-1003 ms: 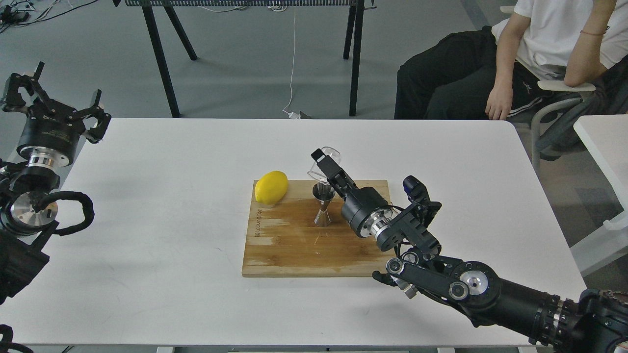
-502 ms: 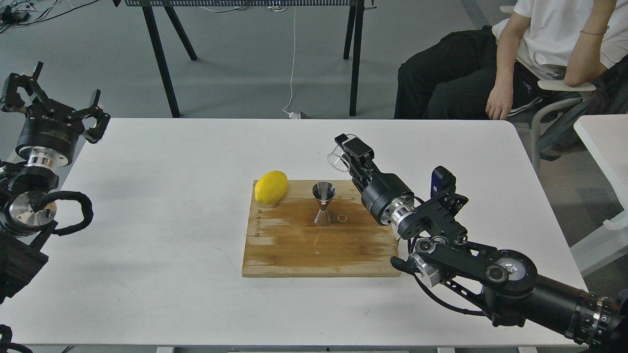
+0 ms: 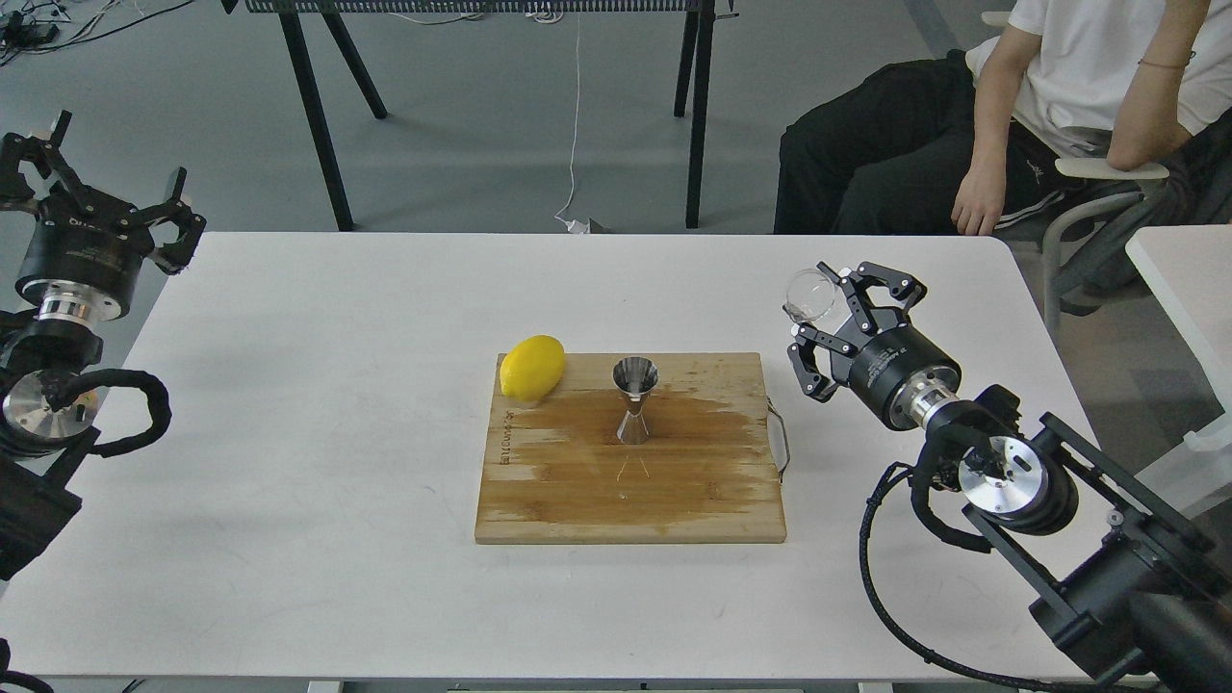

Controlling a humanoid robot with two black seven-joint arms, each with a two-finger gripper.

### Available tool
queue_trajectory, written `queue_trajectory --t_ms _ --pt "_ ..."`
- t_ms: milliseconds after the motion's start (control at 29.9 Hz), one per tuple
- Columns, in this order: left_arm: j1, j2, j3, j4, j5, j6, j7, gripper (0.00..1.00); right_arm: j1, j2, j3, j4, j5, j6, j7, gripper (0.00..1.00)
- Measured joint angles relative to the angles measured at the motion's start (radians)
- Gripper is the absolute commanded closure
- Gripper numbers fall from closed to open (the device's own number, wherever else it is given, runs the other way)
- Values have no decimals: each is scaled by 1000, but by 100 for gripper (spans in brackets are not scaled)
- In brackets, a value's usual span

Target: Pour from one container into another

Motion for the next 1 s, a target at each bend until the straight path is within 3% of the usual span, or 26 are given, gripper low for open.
queue_trajectory --t_ms 134,234,435,669,1003 --pt "0 0 0 0 0 0 0 0 -99 3 124 -49 156 85 -72 67" --pt "-1 -5 0 0 0 0 1 0 -125 11 169 -146 247 117 -97 67" --pt "-2 -9 1 0 0 0 1 0 -130 71 204 -334 428 187 -115 67" --pt "-3 -1 3 0 0 0 1 0 -125 123 220 -459 468 237 -123 67" --pt "-3 -8 6 0 0 0 -3 0 -113 137 238 -511 475 240 -130 57"
